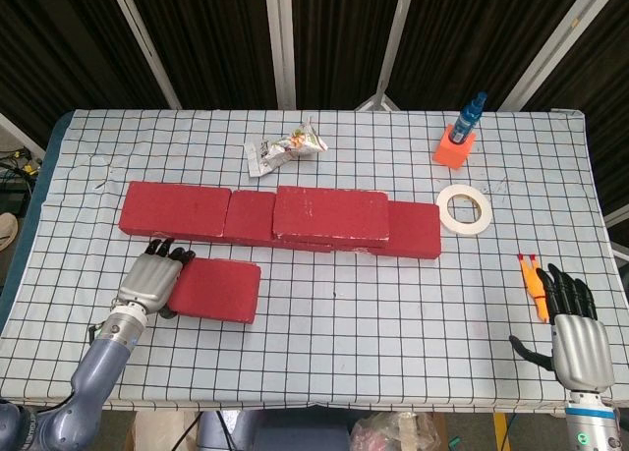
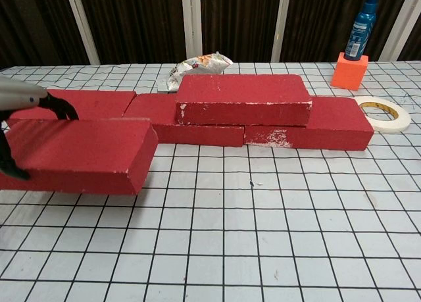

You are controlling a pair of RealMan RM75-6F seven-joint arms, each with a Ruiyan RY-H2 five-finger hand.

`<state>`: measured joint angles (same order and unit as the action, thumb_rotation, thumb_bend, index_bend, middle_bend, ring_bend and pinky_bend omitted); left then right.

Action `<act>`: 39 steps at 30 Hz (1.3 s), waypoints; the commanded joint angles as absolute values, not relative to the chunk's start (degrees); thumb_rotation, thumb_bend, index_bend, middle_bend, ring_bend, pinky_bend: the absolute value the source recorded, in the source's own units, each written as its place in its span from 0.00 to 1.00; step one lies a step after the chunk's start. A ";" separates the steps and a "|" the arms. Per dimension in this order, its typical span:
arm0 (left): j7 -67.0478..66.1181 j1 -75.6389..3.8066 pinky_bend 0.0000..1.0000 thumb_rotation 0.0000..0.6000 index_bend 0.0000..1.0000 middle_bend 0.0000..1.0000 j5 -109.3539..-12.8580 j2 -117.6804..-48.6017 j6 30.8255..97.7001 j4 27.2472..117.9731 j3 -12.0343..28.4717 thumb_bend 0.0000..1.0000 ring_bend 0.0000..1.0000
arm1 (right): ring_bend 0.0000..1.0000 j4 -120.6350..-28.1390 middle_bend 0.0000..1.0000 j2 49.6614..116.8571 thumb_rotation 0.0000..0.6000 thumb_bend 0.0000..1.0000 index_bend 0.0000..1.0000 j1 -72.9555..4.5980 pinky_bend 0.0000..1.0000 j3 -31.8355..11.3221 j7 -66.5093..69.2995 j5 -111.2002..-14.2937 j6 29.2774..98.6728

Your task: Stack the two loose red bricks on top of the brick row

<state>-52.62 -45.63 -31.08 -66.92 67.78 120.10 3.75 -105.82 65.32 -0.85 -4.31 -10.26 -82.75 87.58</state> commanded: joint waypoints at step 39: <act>-50.51 -66.51 0.05 1.00 0.29 0.23 -12.96 -68.04 45.09 88.67 4.61 0.00 0.00 | 0.00 -103.71 0.00 68.70 1.00 0.18 0.00 -2.68 0.00 -8.31 -17.62 -72.78 86.73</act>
<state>-51.14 -66.27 -12.48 -67.30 45.63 89.48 5.13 -103.70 68.67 -2.66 -8.30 -17.60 -72.77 86.75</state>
